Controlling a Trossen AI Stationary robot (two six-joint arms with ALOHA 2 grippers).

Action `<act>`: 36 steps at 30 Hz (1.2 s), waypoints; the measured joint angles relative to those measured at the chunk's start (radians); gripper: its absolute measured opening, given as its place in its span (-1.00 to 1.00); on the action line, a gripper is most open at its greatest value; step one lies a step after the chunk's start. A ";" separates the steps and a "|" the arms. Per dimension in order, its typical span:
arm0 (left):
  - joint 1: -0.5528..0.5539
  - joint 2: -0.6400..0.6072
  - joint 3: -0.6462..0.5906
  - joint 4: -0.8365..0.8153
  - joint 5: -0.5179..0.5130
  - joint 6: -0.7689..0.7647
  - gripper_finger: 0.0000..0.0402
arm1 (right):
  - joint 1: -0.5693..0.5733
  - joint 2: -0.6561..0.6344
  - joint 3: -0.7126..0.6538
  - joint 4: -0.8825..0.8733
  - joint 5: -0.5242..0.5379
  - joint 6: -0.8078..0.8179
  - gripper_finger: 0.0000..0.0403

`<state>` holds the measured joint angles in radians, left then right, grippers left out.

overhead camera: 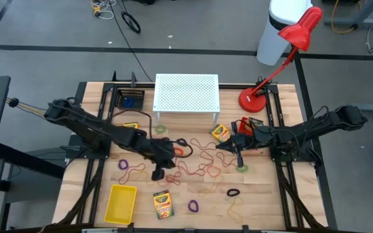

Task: Pick & Place Office Desk Supplies
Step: Put the red rubber band into the yellow bin

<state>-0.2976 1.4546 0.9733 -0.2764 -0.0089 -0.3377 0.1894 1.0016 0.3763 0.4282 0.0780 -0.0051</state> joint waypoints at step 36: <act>-0.538 -0.098 0.269 -0.740 -0.065 -1.170 -0.98 | 0.000 0.000 0.000 0.026 0.000 0.000 -0.97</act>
<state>-0.8358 1.3570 1.2419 -1.0164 -0.0735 -1.5076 0.1894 1.0016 0.3763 0.4545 0.0776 -0.0049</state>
